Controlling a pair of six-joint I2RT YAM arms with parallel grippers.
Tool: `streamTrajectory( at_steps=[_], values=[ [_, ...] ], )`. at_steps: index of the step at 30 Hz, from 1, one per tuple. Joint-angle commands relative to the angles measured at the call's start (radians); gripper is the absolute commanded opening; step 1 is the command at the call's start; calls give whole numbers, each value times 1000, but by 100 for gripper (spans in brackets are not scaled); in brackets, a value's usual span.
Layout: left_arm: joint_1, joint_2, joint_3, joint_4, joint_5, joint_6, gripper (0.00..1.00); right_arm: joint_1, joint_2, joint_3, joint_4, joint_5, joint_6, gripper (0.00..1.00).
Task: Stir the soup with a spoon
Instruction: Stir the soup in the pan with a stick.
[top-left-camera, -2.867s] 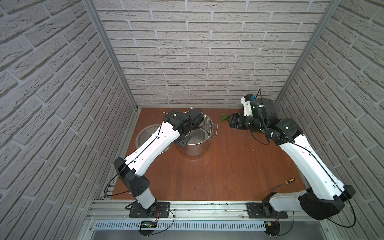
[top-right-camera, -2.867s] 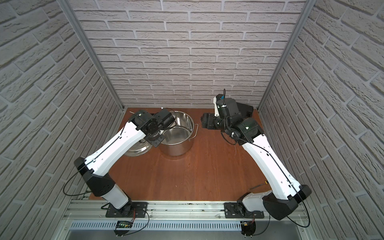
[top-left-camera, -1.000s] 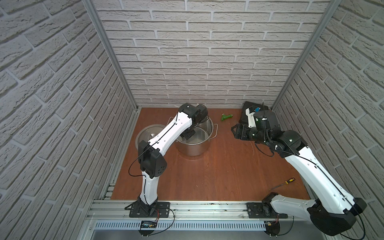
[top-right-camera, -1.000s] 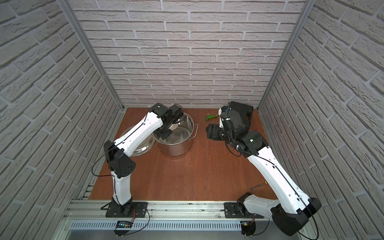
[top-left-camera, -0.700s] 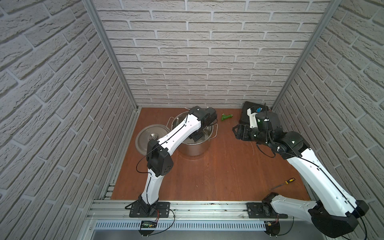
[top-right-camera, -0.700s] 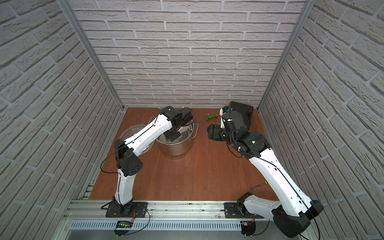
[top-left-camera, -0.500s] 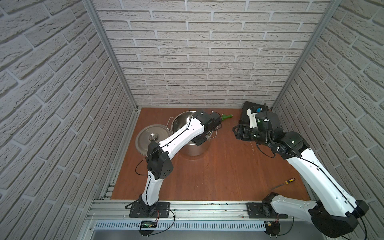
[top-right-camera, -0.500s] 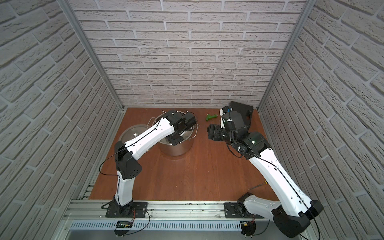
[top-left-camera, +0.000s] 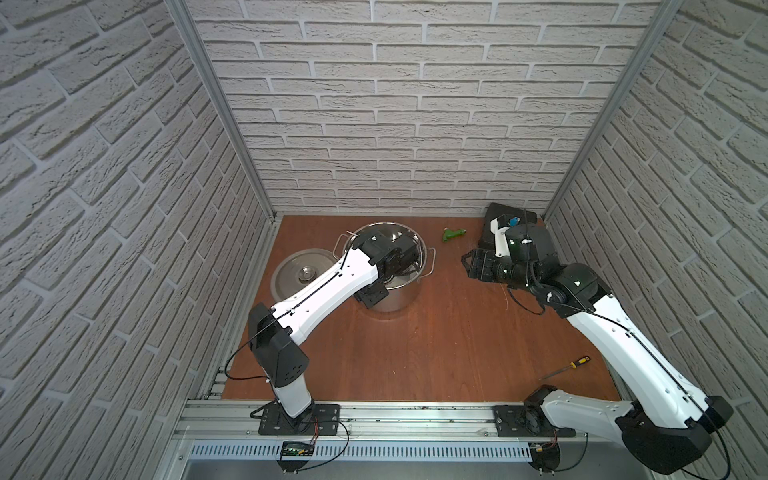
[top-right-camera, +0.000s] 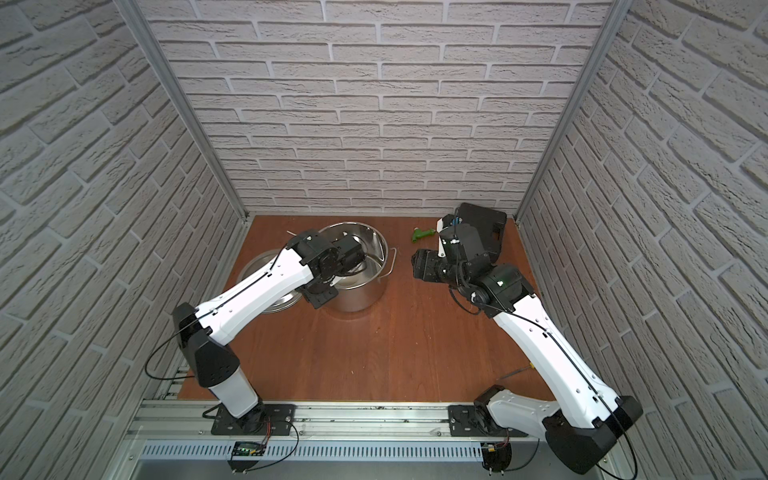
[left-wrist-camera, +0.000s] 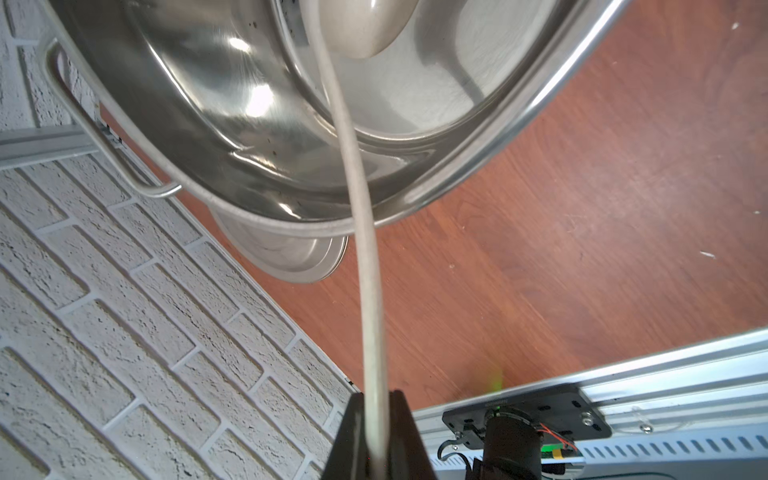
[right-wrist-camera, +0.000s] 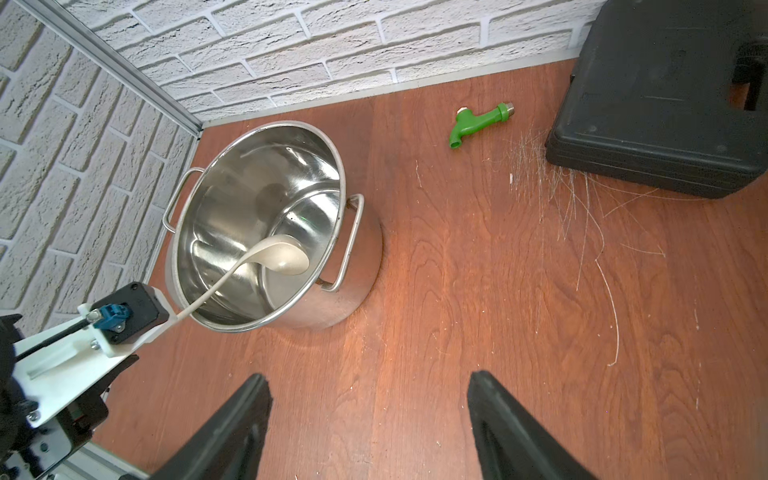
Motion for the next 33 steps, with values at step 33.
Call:
streamTrajectory(
  at_steps=[33],
  values=[
    [-37, 229, 297, -32, 0, -45, 0, -5, -27, -80, 62, -122, -114, 86]
  ],
)
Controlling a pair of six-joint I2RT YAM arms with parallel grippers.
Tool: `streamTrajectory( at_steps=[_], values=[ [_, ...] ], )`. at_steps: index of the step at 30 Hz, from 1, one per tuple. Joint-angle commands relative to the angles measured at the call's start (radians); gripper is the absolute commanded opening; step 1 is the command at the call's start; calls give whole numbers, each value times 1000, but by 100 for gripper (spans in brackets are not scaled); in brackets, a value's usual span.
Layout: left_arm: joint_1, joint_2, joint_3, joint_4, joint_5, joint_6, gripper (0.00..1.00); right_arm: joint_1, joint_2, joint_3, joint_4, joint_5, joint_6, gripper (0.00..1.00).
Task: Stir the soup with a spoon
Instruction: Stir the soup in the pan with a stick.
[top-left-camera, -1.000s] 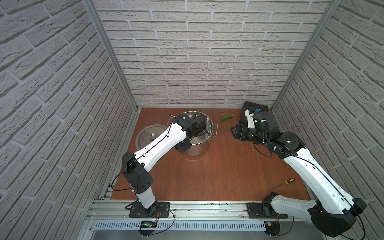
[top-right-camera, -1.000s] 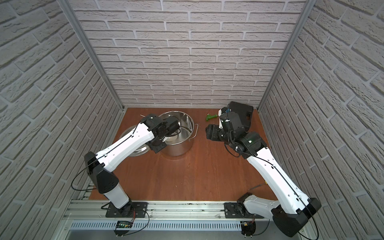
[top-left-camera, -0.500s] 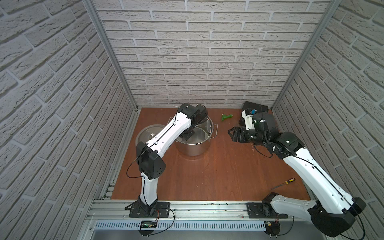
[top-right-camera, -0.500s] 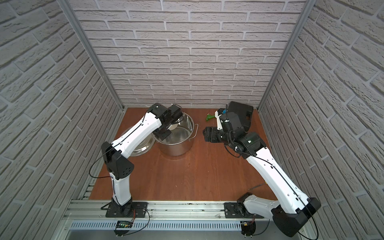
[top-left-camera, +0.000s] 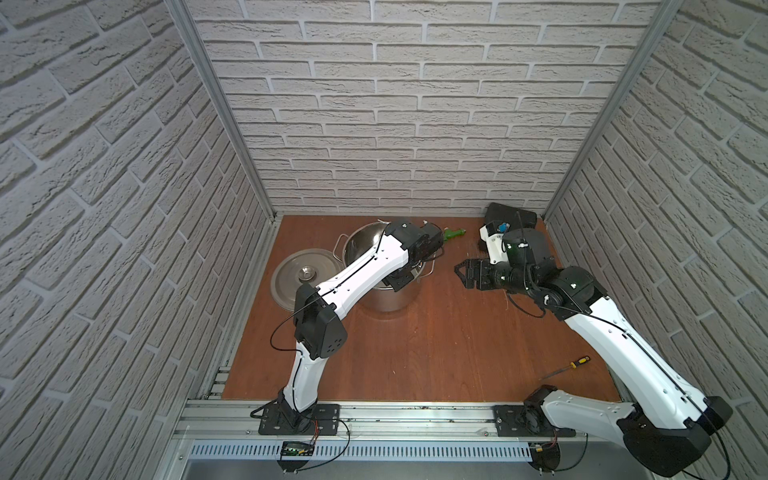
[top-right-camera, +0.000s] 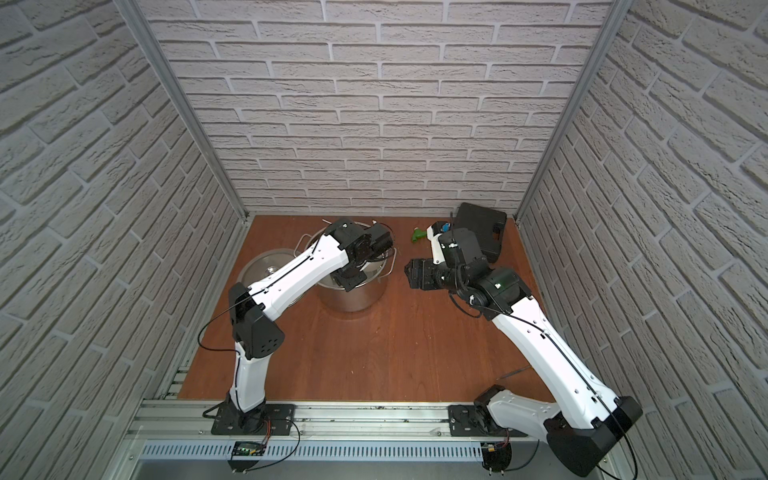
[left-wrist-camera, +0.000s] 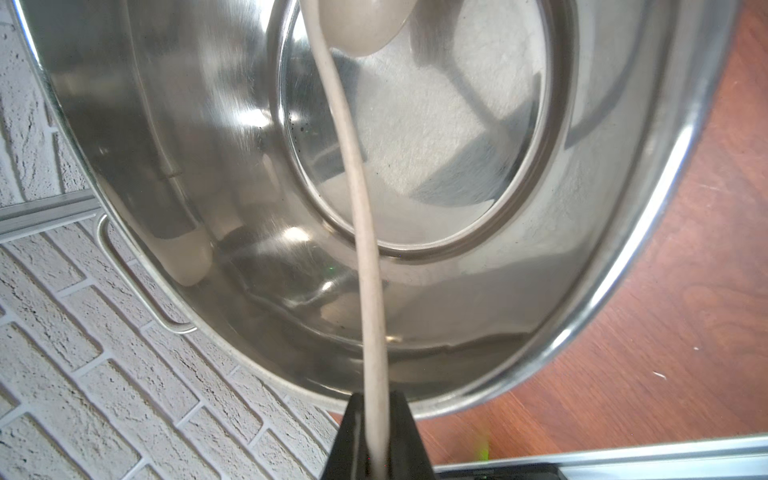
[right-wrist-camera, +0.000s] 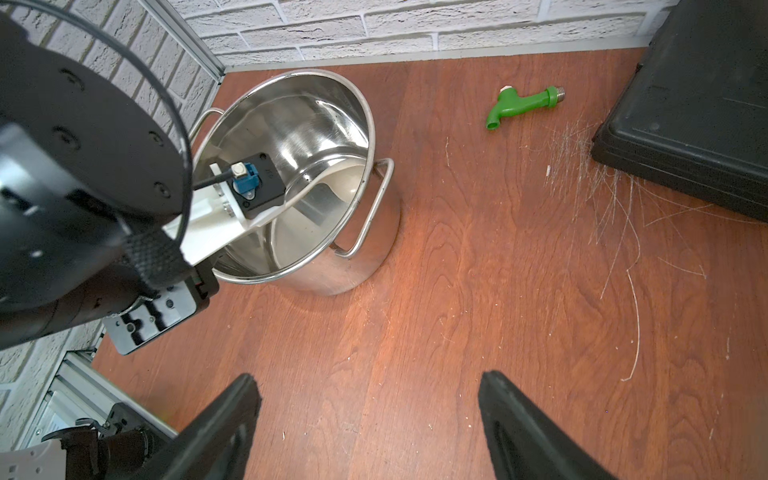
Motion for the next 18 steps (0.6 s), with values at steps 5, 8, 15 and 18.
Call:
streamTrajectory(
  at_steps=[5, 8, 15, 18],
  values=[
    [2, -192, -169, -68, 1, -46, 0, -3, -15, -42, 80, -16, 39, 85],
    [3, -252, -240, -73, 3, -55, 0, -4, -13, -49, 93, -18, 50, 85],
    [77, -293, -322, -96, -30, -60, 0, -1, -1, -51, 110, -40, 67, 85],
    [117, -278, -306, -83, -55, -51, 0, -1, -2, -57, 109, -42, 64, 88]
  ],
)
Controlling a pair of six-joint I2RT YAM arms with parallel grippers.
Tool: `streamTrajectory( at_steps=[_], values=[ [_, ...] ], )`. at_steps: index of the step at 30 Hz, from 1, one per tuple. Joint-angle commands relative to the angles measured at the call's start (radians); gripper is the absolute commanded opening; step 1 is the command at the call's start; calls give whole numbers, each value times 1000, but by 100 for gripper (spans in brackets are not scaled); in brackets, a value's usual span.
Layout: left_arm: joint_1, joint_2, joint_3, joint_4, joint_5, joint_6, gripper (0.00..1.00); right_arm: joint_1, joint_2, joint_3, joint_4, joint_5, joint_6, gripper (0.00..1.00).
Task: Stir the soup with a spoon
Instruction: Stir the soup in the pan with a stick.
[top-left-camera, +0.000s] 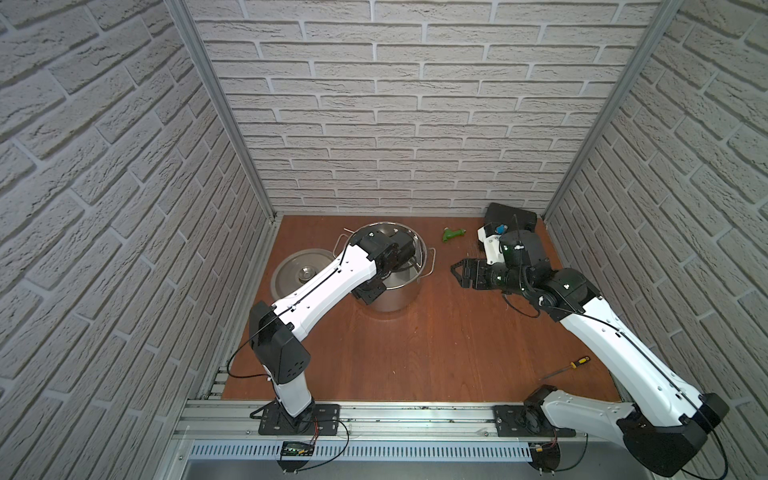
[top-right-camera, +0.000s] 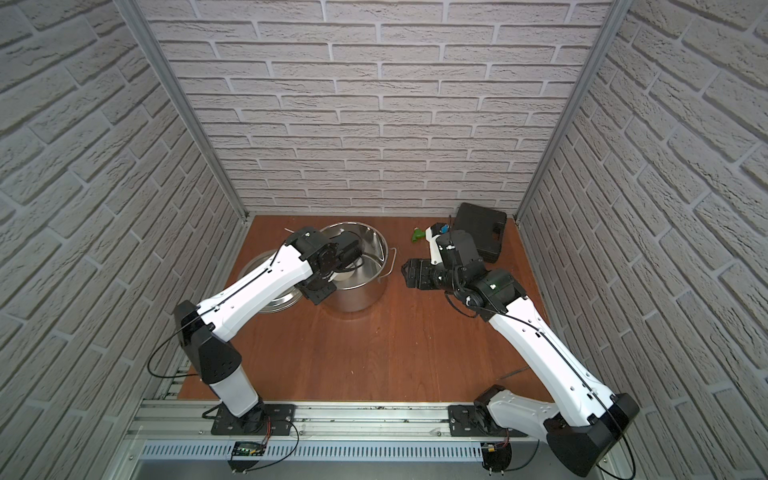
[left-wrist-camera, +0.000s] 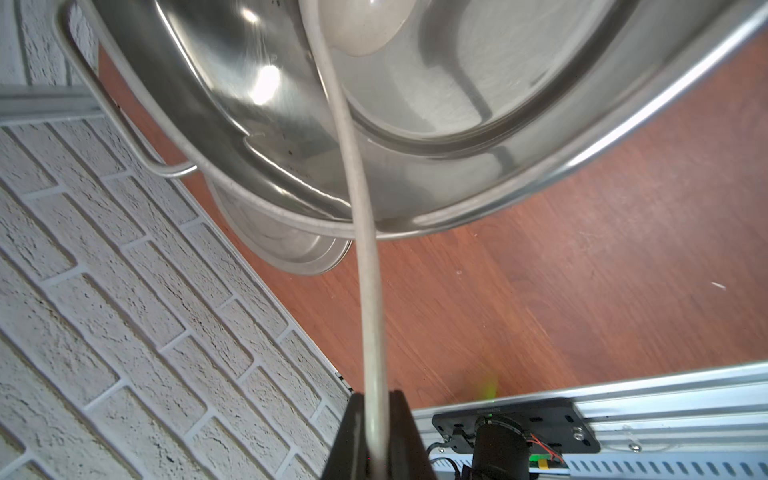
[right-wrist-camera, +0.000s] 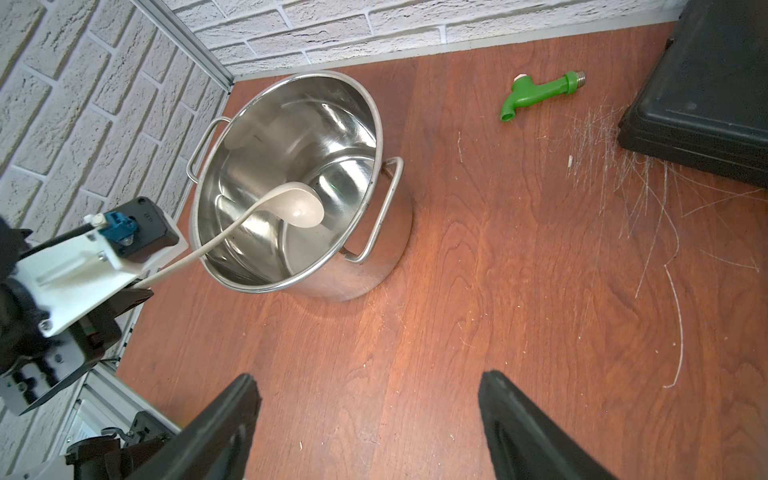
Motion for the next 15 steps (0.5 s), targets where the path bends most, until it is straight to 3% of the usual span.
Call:
streamTrajectory(
  at_steps=[1, 8, 15],
  values=[
    [41, 11, 24, -62, -50, -5, 0, 1, -1, -17, 45, -13, 2, 89],
    [62, 113, 176, -8, -51, 10, 0, 0, 44, -2, 19, -44, -83, 95],
    [10, 258, 332, 4, -32, 48, 0, 0, 69, 7, 24, -69, -114, 99]
  ],
)
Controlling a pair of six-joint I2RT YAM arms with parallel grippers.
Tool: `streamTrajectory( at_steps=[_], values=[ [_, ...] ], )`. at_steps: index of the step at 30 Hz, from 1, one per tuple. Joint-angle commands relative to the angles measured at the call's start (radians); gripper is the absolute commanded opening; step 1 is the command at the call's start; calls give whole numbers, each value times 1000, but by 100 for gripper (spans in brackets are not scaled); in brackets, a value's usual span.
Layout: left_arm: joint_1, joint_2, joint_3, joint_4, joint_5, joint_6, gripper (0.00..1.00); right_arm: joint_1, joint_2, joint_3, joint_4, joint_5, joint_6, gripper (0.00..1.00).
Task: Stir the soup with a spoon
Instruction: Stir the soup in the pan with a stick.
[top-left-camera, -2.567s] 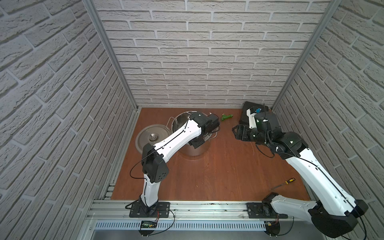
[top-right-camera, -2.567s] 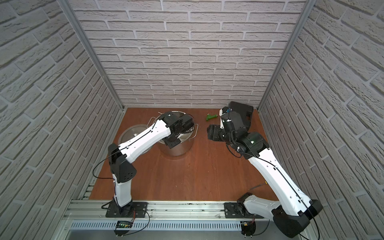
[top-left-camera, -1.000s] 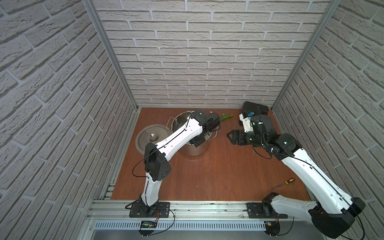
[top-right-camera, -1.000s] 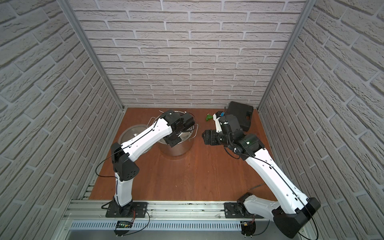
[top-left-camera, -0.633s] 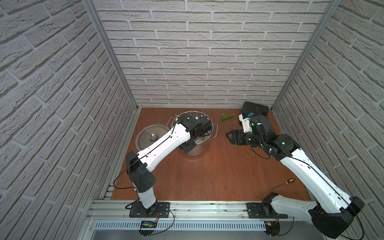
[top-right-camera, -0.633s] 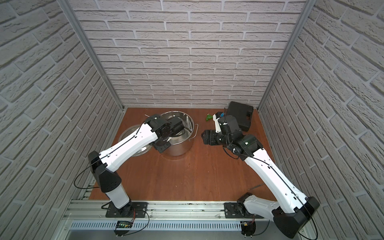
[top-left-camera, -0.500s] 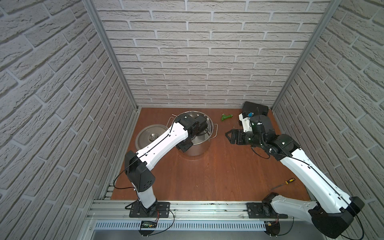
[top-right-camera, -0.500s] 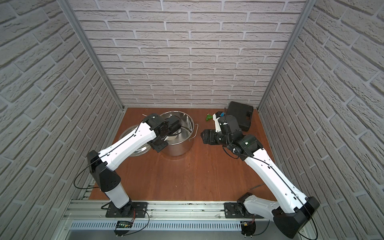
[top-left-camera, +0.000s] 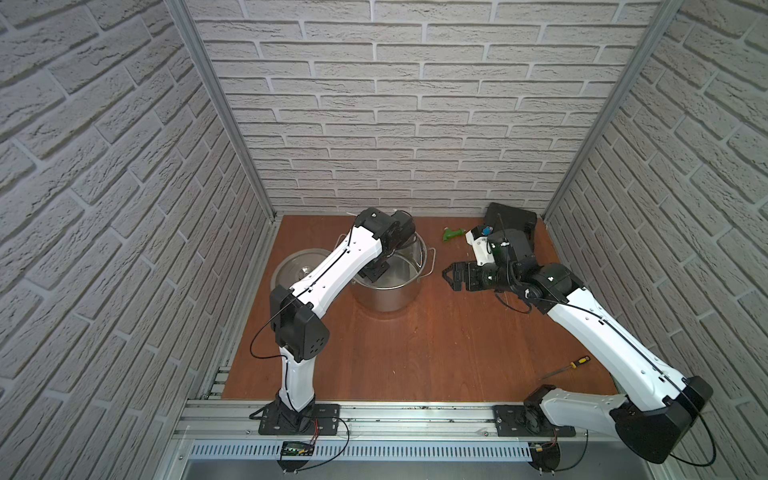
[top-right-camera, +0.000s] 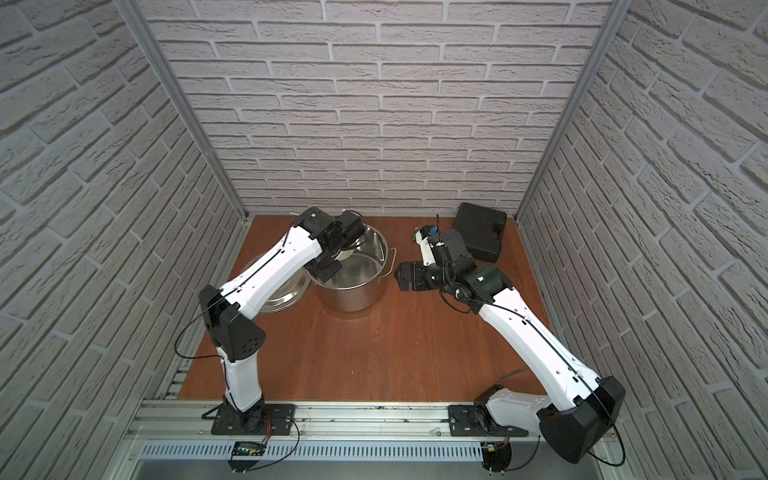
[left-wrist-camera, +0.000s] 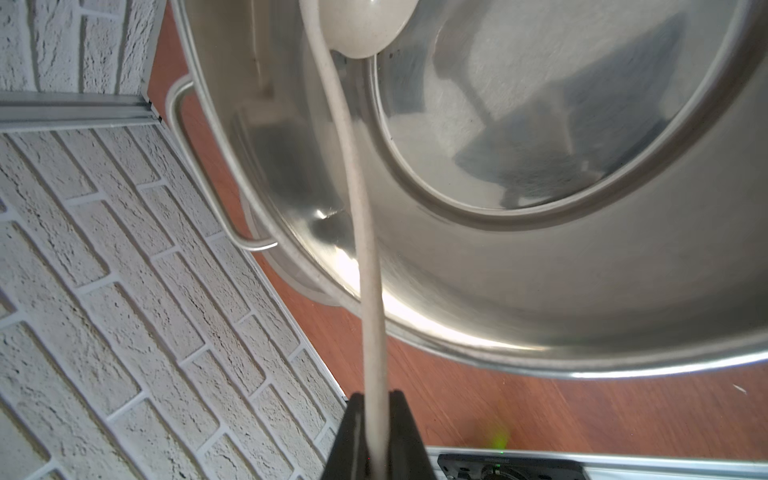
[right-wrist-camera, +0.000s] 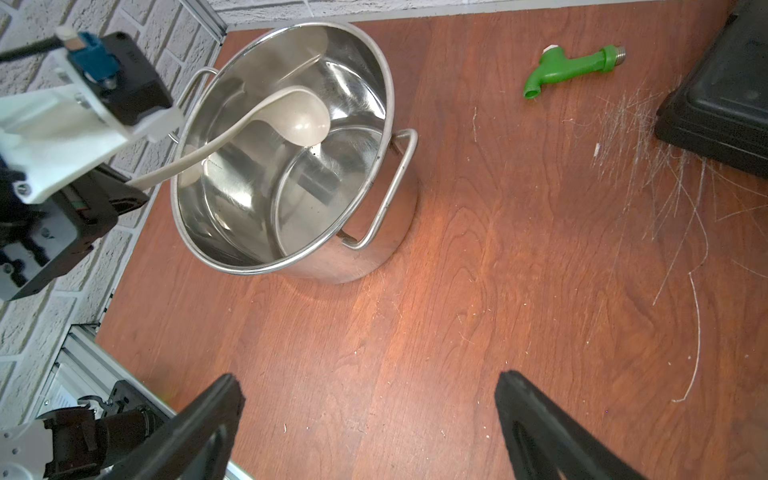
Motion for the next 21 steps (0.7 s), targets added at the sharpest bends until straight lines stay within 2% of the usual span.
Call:
streamTrajectory(
  at_steps=[1, 6, 11, 17, 21],
  values=[
    [-40, 55, 63, -1, 13, 21, 0, 0, -3, 14, 27, -22, -31, 99],
    [-81, 65, 57, 6, 54, 2, 0, -1, 14, 17, 30, -53, -64, 100],
    [-96, -7, -42, 16, 107, -21, 0, 1, 12, -5, 50, -71, -85, 100],
    [-96, -134, -216, -4, 112, -31, 0, 18, -54, -88, 160, 62, -88, 100],
    [-91, -200, -289, -25, 86, -26, 0, 19, -77, -115, 202, 72, -83, 100]
  ],
)
